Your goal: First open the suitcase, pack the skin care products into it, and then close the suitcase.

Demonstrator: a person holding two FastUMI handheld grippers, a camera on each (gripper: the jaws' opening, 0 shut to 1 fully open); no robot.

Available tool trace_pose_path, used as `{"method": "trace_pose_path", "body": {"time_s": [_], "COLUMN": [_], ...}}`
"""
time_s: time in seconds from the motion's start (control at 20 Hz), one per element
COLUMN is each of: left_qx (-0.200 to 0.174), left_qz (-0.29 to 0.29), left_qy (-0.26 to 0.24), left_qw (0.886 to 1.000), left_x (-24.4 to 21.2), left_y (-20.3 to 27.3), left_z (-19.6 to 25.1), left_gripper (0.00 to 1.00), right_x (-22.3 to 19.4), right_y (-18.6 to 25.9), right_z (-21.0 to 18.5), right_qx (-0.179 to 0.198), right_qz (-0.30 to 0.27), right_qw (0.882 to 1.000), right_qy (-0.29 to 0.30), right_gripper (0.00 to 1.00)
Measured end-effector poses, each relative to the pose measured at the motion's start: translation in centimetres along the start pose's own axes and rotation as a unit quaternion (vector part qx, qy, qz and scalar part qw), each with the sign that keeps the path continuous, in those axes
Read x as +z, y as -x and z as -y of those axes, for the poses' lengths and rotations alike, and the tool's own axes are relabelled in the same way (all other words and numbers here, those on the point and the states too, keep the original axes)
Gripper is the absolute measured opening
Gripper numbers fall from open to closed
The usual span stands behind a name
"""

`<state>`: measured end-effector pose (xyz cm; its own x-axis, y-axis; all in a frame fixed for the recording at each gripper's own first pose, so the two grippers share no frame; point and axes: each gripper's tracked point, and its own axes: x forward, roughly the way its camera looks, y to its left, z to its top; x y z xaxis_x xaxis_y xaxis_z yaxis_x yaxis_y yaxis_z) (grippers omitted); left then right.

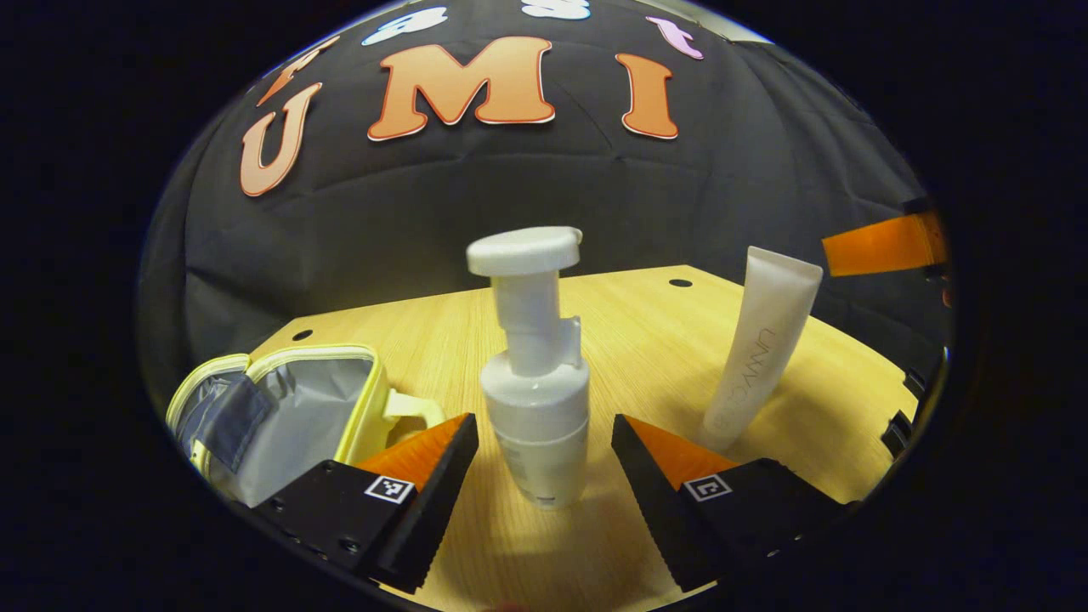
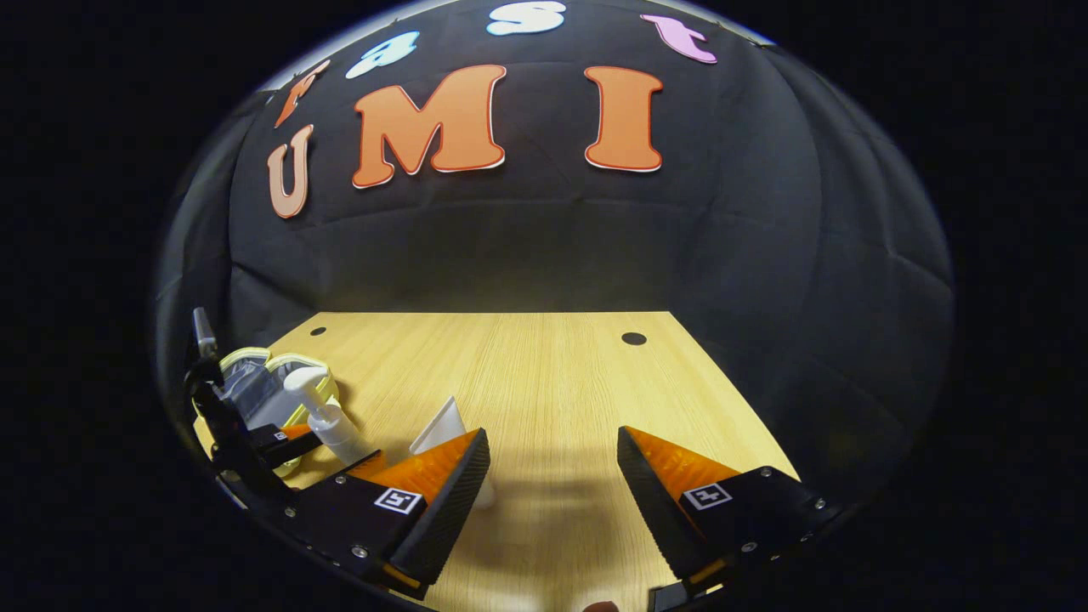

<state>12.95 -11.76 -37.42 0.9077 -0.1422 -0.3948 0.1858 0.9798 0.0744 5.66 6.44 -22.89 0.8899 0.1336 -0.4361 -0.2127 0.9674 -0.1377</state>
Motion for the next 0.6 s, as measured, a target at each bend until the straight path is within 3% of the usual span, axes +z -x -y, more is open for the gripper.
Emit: {"method": "trace_pose_path", "body": {"time_s": [0.05, 0.1, 0.2, 0.35, 0.6], "left_qx": [0.016, 0.026, 0.007, -0.018, -0.020], "left_qz": [-0.004, -0.011, -0.008, -0.024, -0.033], "left_qy": [-0.007, -0.016, 0.000, 0.036, 0.048], "left_qw": [1.000, 0.999, 1.000, 0.999, 0.998], "left_x": [-0.4, -0.5, -0.6, 0.4, 4.2], "left_y": [-0.4, -0.4, -0.7, 1.0, 6.6], "left_z": [-0.4, -1.0, -0.4, -0.1, -2.2], "left_gripper": [1.00, 0.88, 0.63, 0.58, 0.58], "right_x": [-0.1, -0.2, -0.3, -1.3, -3.6], "right_y": [0.1, 0.4, 0.8, 1.1, 1.0], "right_z": [-0.2, -0.5, -1.3, -2.8, -5.5], "right_qx": [0.002, 0.005, 0.011, 0.023, 0.045], "right_qz": [0.001, 0.003, 0.009, 0.009, -0.013], "right_qw": [1.000, 1.000, 1.000, 1.000, 0.999], "right_qy": [-0.002, -0.004, -0.006, 0.009, 0.003], "right_gripper": [0.96, 0.96, 0.96, 0.96, 0.96]}}
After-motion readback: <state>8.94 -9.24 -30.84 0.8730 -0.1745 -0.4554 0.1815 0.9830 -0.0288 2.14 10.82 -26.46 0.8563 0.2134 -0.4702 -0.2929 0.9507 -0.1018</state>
